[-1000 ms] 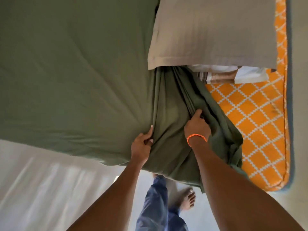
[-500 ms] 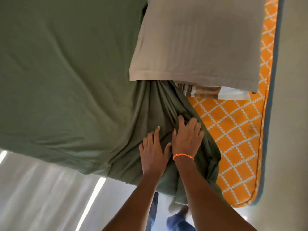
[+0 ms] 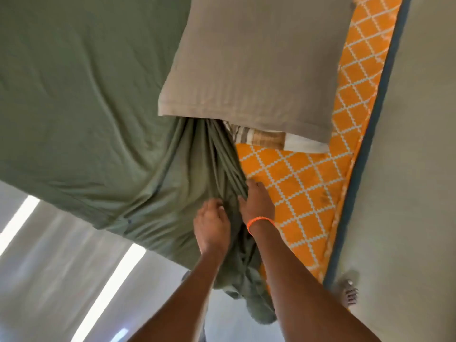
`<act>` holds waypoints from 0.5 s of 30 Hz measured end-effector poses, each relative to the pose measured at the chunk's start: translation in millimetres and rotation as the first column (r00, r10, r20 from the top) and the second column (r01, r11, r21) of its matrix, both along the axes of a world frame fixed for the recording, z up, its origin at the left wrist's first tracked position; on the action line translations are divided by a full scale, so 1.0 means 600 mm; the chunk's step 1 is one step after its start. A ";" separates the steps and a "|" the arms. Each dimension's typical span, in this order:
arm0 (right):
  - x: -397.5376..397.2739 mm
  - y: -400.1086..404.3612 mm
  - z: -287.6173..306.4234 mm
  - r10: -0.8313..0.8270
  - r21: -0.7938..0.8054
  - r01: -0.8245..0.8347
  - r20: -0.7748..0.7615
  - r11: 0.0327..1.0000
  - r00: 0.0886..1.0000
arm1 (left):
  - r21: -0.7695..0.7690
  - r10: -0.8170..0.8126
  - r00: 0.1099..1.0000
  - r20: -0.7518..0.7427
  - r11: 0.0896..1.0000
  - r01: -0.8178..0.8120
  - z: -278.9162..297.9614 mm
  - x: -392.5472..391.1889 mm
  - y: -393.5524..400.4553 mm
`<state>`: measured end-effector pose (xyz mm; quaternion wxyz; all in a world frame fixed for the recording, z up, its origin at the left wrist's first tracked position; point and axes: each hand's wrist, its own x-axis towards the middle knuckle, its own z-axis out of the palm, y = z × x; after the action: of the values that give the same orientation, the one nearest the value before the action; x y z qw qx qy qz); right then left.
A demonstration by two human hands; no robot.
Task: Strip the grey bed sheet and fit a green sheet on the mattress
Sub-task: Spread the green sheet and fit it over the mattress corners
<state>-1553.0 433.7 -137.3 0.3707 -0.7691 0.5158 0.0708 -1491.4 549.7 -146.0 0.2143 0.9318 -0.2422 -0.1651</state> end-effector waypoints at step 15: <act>-0.338 -0.303 0.319 -0.027 0.146 -0.021 0.321 0.989 0.947 | -0.422 0.188 0.921 -0.340 0.845 -0.328 0.302 -0.301 -0.289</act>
<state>-1756.0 251.9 54.4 0.5056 -0.7400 0.4431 -0.0184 -1671.8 376.1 34.9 0.4872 0.8418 -0.1125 -0.2033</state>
